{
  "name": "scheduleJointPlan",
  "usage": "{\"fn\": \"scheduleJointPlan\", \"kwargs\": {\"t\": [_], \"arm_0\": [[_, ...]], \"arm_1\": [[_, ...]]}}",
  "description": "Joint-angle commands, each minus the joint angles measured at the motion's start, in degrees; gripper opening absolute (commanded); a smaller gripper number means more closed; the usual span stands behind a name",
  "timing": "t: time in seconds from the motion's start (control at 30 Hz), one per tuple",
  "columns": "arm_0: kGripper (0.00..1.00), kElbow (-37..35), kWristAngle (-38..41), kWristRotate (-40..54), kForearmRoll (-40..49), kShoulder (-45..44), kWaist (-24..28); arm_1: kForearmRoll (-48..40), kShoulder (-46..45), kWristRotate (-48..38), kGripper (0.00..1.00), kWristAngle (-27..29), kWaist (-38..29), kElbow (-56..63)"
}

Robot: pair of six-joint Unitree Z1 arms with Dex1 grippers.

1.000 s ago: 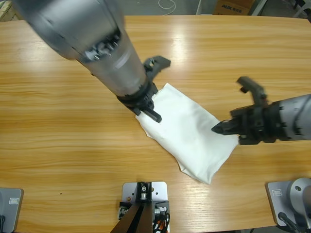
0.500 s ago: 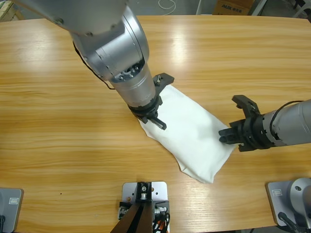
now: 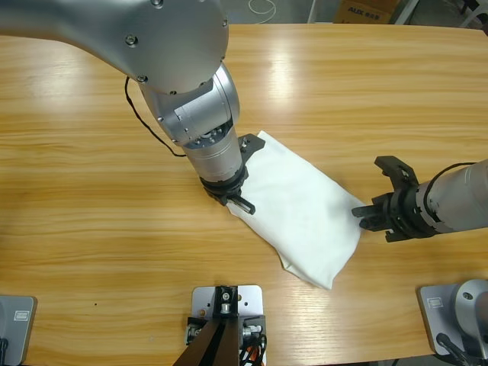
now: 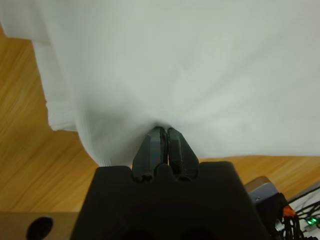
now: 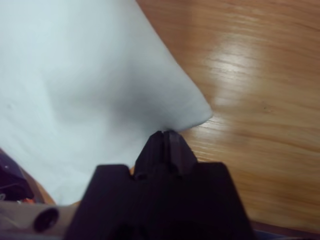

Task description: Fold clothes

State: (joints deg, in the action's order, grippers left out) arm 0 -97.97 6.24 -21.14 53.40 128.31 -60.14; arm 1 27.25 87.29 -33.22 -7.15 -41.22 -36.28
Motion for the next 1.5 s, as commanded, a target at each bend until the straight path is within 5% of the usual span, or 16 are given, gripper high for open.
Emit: {"fn": "scheduleJointPlan", "kwargs": {"t": [0.03,0.07,0.1,0.13,0.17,0.2,0.23,0.27,0.57,1.0,1.5], "arm_0": [[0.000,3.4,-3.1,-0.8,0.3,0.4,3.0],[0.000,3.5,-4.0,-0.7,0.8,-1.5,3.5],[0.000,3.4,-4.9,-0.7,1.8,-3.5,4.1],[0.000,3.4,-6.2,-1.1,3.3,-5.5,4.7],[0.110,3.0,-8.5,-1.8,5.8,-7.1,4.9],[0.426,2.5,-10.9,-2.3,8.0,-8.6,4.9],[0.858,2.5,-11.3,-2.1,8.1,-10.1,4.9],[0.986,2.5,-11.5,-2.0,8.2,-11.3,4.9],[1.000,-8.5,-5.8,-0.4,5.9,-5.4,-4.3],[1.000,-24.6,-0.8,-0.3,12.7,10.6,-6.9],[1.000,-26.4,-4.6,4.8,15.2,18.0,-5.9]], "arm_1": [[3.6,1.0,-5.7,0.000,6.2,-0.8,-1.6],[3.9,0.4,-6.2,0.116,5.9,-0.8,-1.7],[4.6,-0.3,-6.4,0.678,5.5,-0.8,-2.2],[6.2,-1.2,-6.7,0.902,5.6,-0.8,-3.1],[8.3,-2.7,-7.0,0.980,6.1,-0.8,-4.2],[10.7,-4.1,-7.7,1.000,6.9,-0.8,-5.4],[13.3,-5.1,-8.1,1.000,7.8,-0.8,-6.6],[14.3,-6.0,-8.1,1.000,8.2,-0.8,-6.9],[14.4,-10.2,-8.4,1.000,6.9,-1.1,-6.5],[14.7,-11.6,-8.4,1.000,6.5,-1.1,-6.3],[14.4,-11.6,-8.1,1.000,5.5,-1.1,-6.3]]}}
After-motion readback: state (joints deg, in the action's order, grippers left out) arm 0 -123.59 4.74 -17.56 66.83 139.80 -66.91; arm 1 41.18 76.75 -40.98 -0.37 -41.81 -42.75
